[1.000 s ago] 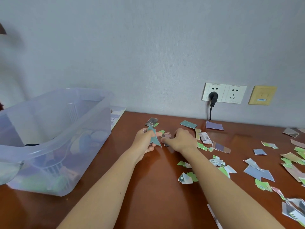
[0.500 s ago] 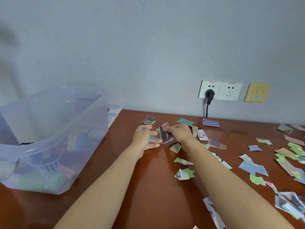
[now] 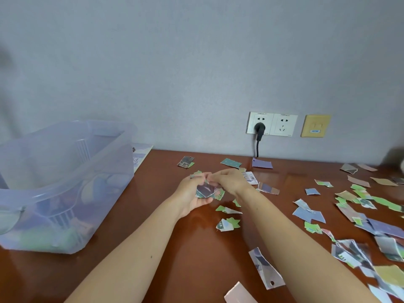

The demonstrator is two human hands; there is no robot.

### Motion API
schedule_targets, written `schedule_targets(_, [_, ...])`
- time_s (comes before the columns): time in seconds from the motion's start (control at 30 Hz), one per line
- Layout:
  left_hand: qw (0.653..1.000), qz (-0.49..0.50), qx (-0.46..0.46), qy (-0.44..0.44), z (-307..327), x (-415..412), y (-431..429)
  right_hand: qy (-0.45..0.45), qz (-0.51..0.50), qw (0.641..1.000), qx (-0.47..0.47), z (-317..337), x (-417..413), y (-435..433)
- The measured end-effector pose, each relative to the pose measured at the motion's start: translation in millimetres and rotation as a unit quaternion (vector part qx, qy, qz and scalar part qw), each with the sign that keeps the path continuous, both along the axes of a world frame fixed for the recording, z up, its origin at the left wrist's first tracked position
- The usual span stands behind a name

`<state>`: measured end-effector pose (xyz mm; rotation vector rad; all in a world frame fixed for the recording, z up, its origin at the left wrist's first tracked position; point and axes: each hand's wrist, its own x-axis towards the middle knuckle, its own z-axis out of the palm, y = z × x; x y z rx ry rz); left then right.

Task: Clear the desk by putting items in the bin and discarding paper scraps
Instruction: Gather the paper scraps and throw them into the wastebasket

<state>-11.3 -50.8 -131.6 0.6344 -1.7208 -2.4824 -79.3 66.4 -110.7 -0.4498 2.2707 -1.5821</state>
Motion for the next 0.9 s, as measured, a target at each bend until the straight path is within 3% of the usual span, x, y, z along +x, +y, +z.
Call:
schedule_targets(0.1, [0.995,0.012,-0.101,0.012,-4.1,-0.9,1.2,0.080,-0.036,0.992,0.090,-14.1,-13.4,9.3])
schedule_targets(0.2, [0.994,0.023,-0.103,0.020,-5.7,1.2,3.6,0.104,-0.030,0.965,0.238,-29.7,-19.1,15.2])
schedule_targets(0.3, [0.992,0.035,-0.124,0.004,-5.2,-2.3,6.0,0.103,-0.026,0.950,0.294,-33.9,-17.3,14.0])
schedule_targets(0.9, [0.992,0.040,-0.123,-0.001,-10.1,-7.9,4.8,0.044,-0.002,0.965,0.259,-23.9,-18.9,10.5])
